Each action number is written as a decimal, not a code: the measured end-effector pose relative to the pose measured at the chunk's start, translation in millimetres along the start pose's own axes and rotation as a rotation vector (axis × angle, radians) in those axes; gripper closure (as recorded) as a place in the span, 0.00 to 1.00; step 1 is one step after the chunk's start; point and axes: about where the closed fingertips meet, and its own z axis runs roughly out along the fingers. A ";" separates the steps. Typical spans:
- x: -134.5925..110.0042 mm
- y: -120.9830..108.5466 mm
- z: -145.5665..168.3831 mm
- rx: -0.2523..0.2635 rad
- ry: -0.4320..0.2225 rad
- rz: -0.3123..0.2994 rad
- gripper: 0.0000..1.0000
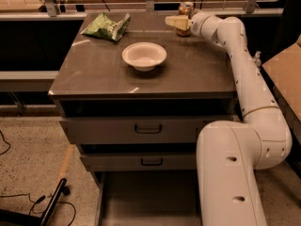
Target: Place orange can into bottom drawer
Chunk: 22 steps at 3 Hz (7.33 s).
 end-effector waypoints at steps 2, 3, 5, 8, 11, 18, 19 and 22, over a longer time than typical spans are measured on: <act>1.9 3.6 4.2 -0.005 0.001 -0.002 0.61; 3.5 6.2 6.7 -0.009 0.003 -0.001 0.85; 5.1 8.5 9.0 -0.012 0.005 0.000 1.00; -86.2 -14.8 -102.0 0.048 0.055 -0.075 1.00; -130.5 21.0 -238.9 0.102 -0.035 -0.107 1.00; 74.7 124.0 -472.1 0.148 0.116 0.143 1.00; 74.7 124.1 -472.0 0.148 0.116 0.143 1.00; 205.7 79.1 -556.3 0.058 0.302 0.066 1.00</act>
Offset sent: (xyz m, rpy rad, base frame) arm 0.0009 0.0020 -0.0003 -0.0022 -0.0023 0.0018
